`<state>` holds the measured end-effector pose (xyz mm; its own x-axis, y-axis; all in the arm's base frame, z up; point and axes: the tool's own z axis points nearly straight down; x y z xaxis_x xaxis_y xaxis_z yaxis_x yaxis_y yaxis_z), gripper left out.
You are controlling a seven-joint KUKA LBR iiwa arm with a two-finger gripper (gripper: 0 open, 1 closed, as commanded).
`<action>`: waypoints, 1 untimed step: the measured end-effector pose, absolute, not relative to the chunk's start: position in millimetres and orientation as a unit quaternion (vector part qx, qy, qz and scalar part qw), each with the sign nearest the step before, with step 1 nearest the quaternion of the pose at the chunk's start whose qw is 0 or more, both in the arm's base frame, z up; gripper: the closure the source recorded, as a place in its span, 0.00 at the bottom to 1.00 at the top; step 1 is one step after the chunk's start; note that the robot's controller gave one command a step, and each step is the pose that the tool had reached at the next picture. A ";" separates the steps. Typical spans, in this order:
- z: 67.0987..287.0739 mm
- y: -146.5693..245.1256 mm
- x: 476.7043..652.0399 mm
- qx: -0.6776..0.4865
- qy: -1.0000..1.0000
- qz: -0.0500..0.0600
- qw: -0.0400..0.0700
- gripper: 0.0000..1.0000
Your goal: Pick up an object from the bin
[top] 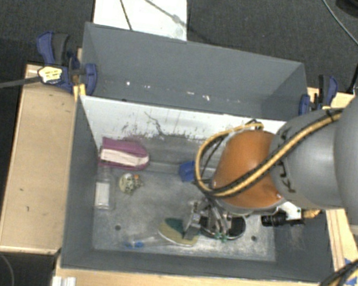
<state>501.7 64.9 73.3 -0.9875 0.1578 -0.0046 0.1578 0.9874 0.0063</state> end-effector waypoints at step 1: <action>200.8 75.8 492.9 0.067 0.998 0.002 0.005 1.00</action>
Offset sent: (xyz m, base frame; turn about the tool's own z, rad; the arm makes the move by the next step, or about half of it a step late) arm -0.0106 0.0101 0.1227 -0.0280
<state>492.9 75.8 200.8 -0.9910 0.1335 -0.0089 0.1335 0.9910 0.0036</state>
